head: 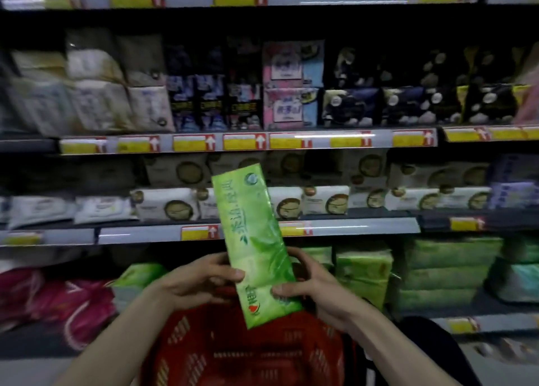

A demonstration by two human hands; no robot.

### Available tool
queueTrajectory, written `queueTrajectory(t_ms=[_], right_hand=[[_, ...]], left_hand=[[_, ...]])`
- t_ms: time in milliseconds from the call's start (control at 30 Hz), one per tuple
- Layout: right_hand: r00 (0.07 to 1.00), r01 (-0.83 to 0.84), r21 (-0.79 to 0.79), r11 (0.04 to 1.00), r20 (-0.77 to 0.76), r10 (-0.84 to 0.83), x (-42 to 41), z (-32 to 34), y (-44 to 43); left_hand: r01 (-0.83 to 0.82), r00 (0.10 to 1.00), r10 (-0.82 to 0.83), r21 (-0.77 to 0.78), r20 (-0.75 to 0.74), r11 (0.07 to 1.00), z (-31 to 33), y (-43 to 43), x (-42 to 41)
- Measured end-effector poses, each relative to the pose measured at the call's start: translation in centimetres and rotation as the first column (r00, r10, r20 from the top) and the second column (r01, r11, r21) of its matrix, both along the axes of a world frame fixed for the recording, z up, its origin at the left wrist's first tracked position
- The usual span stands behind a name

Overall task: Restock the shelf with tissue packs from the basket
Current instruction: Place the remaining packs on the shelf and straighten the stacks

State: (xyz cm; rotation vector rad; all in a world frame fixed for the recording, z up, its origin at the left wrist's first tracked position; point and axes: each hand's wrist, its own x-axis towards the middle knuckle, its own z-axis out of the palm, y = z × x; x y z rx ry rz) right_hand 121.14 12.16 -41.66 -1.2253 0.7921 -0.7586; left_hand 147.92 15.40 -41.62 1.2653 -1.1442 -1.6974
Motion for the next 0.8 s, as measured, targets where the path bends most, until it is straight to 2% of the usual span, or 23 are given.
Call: queueTrajectory(t_ms=[133,300,433,533,600,700,800], right_hand=[[0.972,-0.171,0.016,0.985,-0.158,0.171,6.7,-4.7,0.7],[0.891,-0.297,0.165,0.941,-0.308,0.335,12.8,-8.8,1.0],[0.884,-0.246,0.326,0.913,-0.31,0.349,16.5,-9.7,0.6],[0.906,-0.189,0.411,0.892,-0.278,0.319,18.9,-9.9,-0.1],[0.934,-0.114,0.473,0.874,-0.249,0.256,20.6,-10.0,-0.8],[0.957,-0.048,0.478,0.877,-0.229,0.177,23.0,-10.4,-2.0],[0.96,-0.038,0.48,0.877,-0.227,0.166,25.7,-10.7,-3.0]], left_hand=[[-0.048,0.998,0.041,0.158,0.045,0.986,-4.4,4.2,6.1],[-0.057,0.998,0.052,0.278,0.025,0.959,-8.6,7.0,11.6],[-0.097,0.994,0.109,0.31,-0.02,0.946,-9.7,6.9,14.4],[-0.246,0.963,0.267,0.307,-0.029,0.919,-9.9,6.1,15.1],[-0.336,0.92,0.381,0.319,-0.089,0.886,-10.7,5.4,16.1],[-0.415,0.86,0.486,0.339,-0.155,0.844,-11.1,4.8,16.7],[-0.479,0.839,0.535,0.332,-0.099,0.813,-11.2,4.5,16.4]])
